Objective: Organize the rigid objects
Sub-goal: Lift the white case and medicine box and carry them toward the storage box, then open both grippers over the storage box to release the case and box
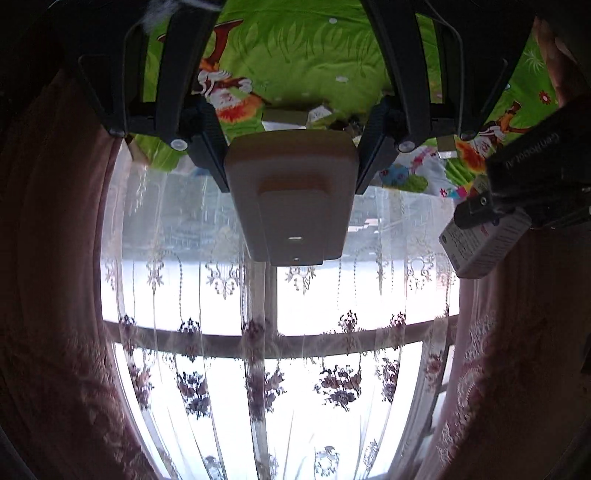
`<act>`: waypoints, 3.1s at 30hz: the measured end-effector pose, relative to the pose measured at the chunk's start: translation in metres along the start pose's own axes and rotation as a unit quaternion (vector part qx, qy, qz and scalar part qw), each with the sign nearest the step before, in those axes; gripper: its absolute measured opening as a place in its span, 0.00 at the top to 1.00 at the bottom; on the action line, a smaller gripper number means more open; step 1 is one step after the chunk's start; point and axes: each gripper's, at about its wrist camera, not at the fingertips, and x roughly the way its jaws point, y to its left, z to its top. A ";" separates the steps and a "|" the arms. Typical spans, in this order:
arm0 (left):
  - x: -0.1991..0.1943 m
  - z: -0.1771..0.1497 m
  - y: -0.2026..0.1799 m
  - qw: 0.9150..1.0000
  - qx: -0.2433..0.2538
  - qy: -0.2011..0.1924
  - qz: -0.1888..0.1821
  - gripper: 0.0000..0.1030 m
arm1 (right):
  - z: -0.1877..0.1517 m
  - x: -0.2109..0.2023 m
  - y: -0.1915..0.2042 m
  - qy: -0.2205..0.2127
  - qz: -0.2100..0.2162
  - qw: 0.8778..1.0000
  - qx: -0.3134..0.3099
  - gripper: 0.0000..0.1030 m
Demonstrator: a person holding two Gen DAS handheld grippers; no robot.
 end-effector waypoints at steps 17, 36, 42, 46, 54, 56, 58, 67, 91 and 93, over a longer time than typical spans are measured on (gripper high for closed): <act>-0.056 -0.027 0.057 0.999 -0.016 0.005 0.047 0.61 | 0.005 -0.039 0.059 -0.009 0.074 0.997 -0.031 0.35; -0.135 -0.073 0.154 0.986 -0.066 0.041 0.150 0.60 | 0.000 -0.065 0.178 0.010 0.249 0.965 -0.078 0.35; -0.156 -0.099 0.192 0.972 -0.092 0.066 0.205 0.60 | -0.011 -0.062 0.227 0.041 0.337 0.936 -0.095 0.35; -0.171 -0.119 0.215 0.961 -0.108 0.086 0.241 0.60 | -0.018 -0.067 0.263 0.059 0.394 0.908 -0.128 0.35; -0.195 -0.161 0.256 0.932 -0.174 0.149 0.280 0.60 | -0.044 -0.066 0.327 0.124 0.477 0.851 -0.181 0.35; -0.198 -0.170 0.265 0.926 -0.192 0.165 0.281 0.60 | -0.053 -0.068 0.343 0.135 0.489 0.838 -0.199 0.35; -0.199 -0.181 0.275 0.918 -0.211 0.181 0.284 0.60 | -0.060 -0.069 0.355 0.147 0.499 0.827 -0.213 0.35; -0.216 -0.226 0.318 0.872 -0.264 0.237 0.337 0.60 | -0.107 -0.082 0.414 0.198 0.542 0.770 -0.272 0.35; -0.212 -0.243 0.369 0.807 -0.253 0.312 0.433 0.11 | -0.148 -0.072 0.433 0.305 0.577 0.718 -0.241 0.25; -0.202 -0.241 0.364 0.803 -0.235 0.331 0.436 0.11 | -0.140 -0.064 0.416 0.302 0.569 0.731 -0.225 0.25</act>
